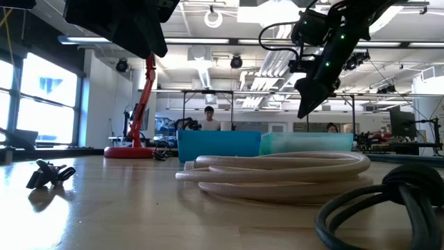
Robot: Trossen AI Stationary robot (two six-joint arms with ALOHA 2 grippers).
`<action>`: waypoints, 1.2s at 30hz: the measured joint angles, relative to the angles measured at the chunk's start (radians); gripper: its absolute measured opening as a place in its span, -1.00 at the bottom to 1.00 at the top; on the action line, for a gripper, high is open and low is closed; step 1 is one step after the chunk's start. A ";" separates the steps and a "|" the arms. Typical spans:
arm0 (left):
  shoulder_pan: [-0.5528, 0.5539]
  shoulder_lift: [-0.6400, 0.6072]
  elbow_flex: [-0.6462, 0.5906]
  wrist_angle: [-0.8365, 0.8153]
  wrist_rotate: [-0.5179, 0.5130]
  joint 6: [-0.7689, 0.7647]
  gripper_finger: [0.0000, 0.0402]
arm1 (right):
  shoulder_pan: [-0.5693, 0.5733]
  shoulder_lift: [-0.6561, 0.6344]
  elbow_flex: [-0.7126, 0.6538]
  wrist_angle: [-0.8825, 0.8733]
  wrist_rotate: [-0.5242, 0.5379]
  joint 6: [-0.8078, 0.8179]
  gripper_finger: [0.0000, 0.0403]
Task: Pick & Place USB Port
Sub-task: Put the black USB cable into the blue bin
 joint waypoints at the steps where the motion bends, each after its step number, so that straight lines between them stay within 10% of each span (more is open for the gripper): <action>1: 0.000 0.000 0.000 -0.004 0.000 0.000 -0.56 | 0.001 0.000 0.000 0.005 -0.039 0.000 0.22; 13: 0.000 0.000 0.000 -0.018 -0.001 -0.001 -0.56 | 0.097 0.000 0.000 -0.016 -0.837 -0.002 0.21; 36: 0.000 0.000 0.000 -0.020 -0.003 -0.004 -0.56 | 0.530 0.113 0.000 0.088 -0.420 0.205 0.21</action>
